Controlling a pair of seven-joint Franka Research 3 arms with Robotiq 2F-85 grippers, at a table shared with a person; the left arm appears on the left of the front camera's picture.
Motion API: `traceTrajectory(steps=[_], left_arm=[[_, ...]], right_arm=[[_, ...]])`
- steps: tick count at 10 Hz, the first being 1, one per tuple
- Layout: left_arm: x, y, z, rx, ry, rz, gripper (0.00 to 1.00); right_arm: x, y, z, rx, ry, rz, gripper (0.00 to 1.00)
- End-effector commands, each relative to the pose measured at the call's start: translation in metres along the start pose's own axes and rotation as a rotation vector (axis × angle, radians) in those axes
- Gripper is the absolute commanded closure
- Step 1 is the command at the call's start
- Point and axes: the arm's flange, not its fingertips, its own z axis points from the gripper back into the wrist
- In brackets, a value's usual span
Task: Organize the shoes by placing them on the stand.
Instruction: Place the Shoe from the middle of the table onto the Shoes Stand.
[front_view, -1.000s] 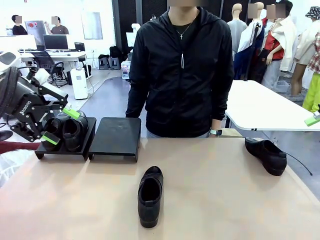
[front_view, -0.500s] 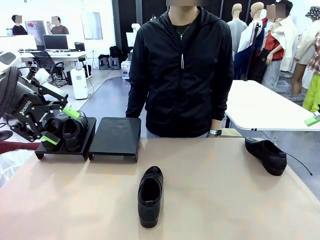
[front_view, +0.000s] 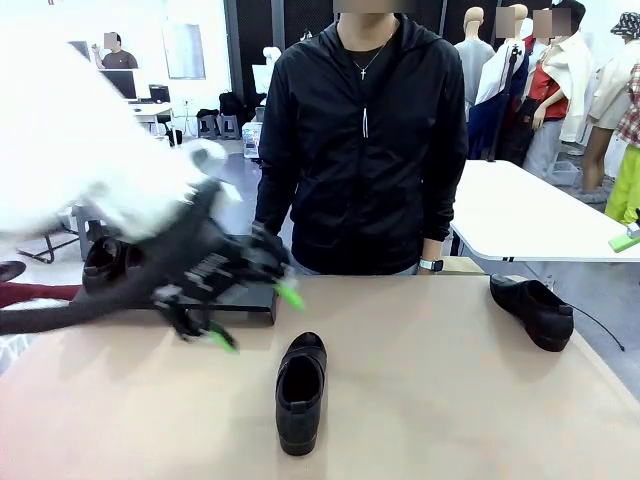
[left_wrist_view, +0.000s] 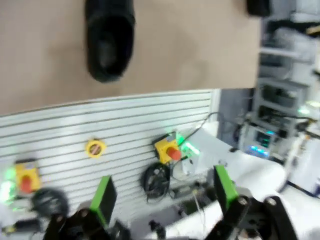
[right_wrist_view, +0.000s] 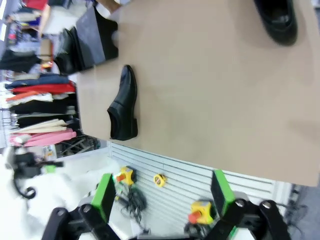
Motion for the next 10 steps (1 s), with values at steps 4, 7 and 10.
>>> traceTrajectory(steps=[4, 7, 10], left_arm=[[0.101, -0.058, -0.089, 0.444, -0.172, -0.042, 0.00], [0.109, -0.061, -0.101, 0.461, -0.163, -0.052, 0.00], [0.113, -0.059, -0.121, 0.463, -0.129, -0.086, 0.00]], right_arm=[[0.001, -0.001, 0.005, -0.008, 0.011, 0.026, 0.00], [0.001, -0.001, 0.005, -0.008, 0.011, 0.026, 0.00], [0.001, -0.001, 0.005, -0.008, 0.011, 0.026, 0.00]])
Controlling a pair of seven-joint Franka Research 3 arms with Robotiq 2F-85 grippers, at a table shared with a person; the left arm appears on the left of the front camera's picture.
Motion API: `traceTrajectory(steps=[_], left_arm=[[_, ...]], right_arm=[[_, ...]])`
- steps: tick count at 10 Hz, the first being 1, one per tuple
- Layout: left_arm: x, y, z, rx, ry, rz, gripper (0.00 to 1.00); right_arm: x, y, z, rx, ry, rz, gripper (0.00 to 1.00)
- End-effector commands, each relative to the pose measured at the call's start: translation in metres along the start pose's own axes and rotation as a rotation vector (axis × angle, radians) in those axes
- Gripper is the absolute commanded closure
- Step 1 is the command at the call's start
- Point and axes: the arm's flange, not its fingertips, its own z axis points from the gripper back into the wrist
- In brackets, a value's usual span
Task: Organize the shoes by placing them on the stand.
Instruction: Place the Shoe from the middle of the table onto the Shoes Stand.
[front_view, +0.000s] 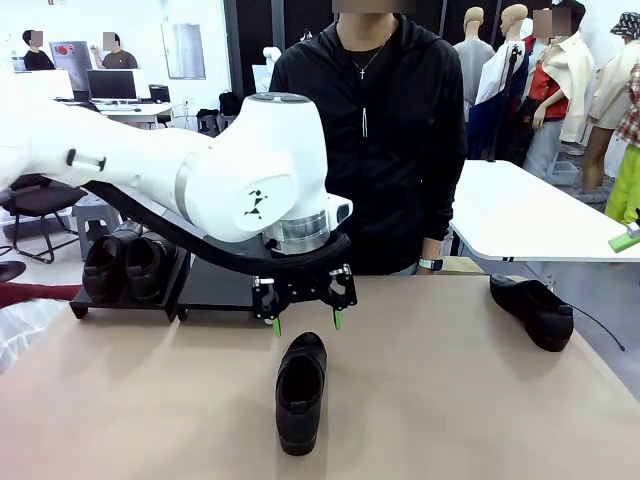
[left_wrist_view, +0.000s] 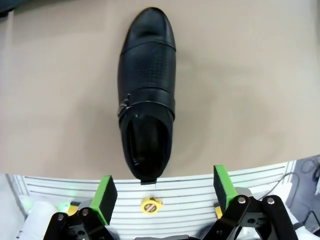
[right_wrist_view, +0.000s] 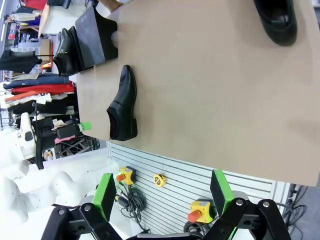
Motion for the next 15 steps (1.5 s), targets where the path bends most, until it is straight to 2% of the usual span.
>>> traceTrajectory(steps=[1, 5, 8, 9, 11, 13, 15], left_arm=[[0.007, -0.003, -0.016, 0.003, 0.023, -0.003, 0.00], [-0.003, -0.016, -0.085, 0.012, 0.104, -0.052, 0.00], [0.000, -0.011, -0.136, 0.037, 0.177, -0.042, 0.00], [0.000, -0.009, -0.143, 0.049, 0.186, -0.050, 0.00], [-0.001, -0.013, -0.141, 0.058, 0.142, -0.068, 0.00], [-0.003, -0.014, -0.136, 0.087, 0.090, -0.096, 1.00], [-0.007, -0.016, -0.131, 0.066, 0.063, -0.137, 1.00]], right_arm=[[0.001, -0.001, 0.005, -0.006, 0.012, 0.026, 0.00], [0.001, -0.001, 0.005, -0.006, 0.012, 0.026, 0.00], [0.001, -0.001, 0.005, -0.006, 0.012, 0.026, 0.00], [0.001, -0.001, 0.005, -0.006, 0.012, 0.026, 0.00], [0.001, -0.001, 0.005, -0.006, 0.012, 0.026, 0.00], [0.001, -0.001, 0.005, -0.006, 0.012, 0.026, 0.00], [0.001, -0.001, 0.005, -0.006, 0.012, 0.026, 0.00]])
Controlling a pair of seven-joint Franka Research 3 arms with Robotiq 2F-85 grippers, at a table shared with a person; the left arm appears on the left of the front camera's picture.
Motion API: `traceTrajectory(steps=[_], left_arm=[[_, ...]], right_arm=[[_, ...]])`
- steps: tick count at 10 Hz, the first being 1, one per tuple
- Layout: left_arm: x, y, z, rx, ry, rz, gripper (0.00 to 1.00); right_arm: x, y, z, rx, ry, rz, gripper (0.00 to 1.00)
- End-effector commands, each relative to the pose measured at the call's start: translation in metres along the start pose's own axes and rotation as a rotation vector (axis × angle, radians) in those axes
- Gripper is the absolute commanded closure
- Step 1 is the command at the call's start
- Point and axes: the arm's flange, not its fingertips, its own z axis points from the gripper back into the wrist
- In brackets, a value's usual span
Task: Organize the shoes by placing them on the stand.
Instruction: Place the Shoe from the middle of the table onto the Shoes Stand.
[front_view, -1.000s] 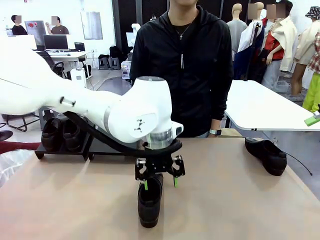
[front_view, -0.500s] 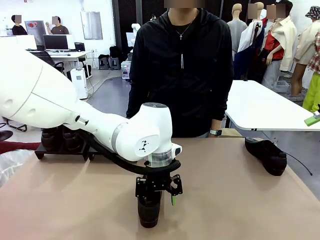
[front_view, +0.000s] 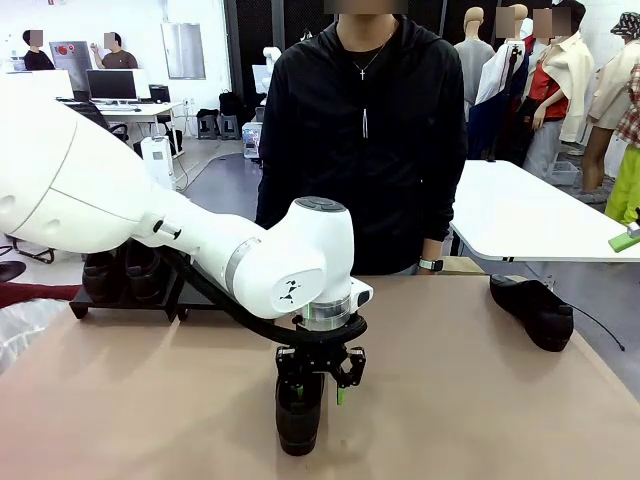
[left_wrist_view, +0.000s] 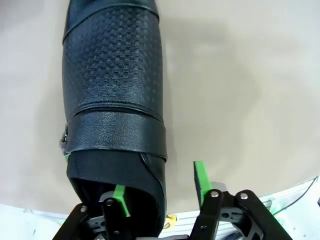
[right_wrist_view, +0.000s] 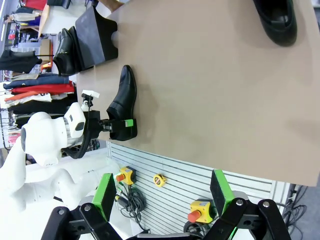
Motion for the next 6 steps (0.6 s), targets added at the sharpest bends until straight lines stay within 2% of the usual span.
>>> traceTrajectory(steps=[1, 6], left_arm=[[-0.0048, 0.0035, 0.0008, -0.002, -0.062, -0.011, 1.00], [-0.0072, 0.0048, 0.0051, -0.004, -0.082, -0.016, 1.00]], right_arm=[[0.0006, -0.0016, 0.0043, -0.006, 0.012, 0.026, 0.00], [0.0006, -0.0016, 0.0043, -0.006, 0.012, 0.026, 0.00]])
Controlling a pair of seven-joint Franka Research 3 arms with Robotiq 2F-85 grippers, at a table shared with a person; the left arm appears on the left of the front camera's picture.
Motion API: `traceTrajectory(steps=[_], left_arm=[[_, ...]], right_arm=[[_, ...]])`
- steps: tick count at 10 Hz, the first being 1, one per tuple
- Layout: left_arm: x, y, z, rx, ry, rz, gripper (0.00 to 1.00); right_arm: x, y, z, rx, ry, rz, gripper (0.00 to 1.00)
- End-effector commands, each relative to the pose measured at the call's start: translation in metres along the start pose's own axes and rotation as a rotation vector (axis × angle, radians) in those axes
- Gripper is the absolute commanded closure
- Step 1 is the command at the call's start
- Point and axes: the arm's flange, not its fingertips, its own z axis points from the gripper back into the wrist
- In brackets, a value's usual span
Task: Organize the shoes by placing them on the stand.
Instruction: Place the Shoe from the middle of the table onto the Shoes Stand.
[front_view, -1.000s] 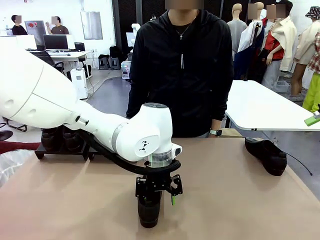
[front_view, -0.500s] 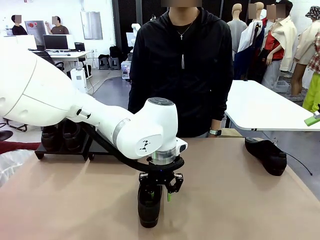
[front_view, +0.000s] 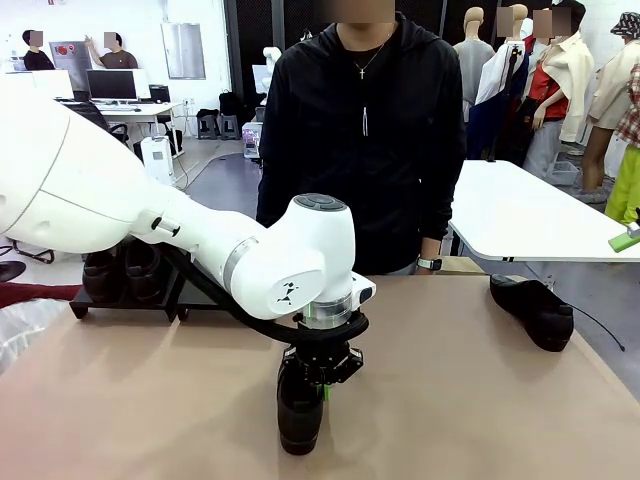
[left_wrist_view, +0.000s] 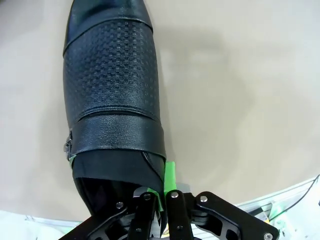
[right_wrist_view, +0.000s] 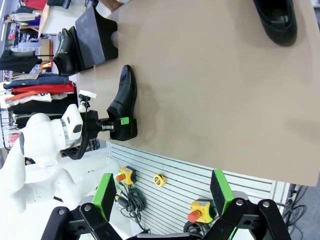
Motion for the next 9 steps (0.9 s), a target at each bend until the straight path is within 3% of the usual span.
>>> traceTrajectory(steps=[1, 4, 6, 9], left_arm=[[-0.007, 0.006, 0.003, 0.006, -0.045, 0.004, 1.00], [-0.021, 0.013, 0.031, -0.017, -0.118, -0.002, 1.00], [-0.052, 0.020, 0.089, -0.042, -0.206, -0.064, 1.00], [-0.114, 0.040, 0.166, -0.041, -0.431, -0.089, 1.00]], right_arm=[[0.001, -0.002, 0.004, -0.006, 0.012, 0.026, 0.00], [0.001, -0.002, 0.004, -0.006, 0.012, 0.026, 0.00], [0.001, -0.002, 0.004, -0.006, 0.012, 0.026, 0.00], [0.001, -0.002, 0.004, -0.006, 0.012, 0.026, 0.00]])
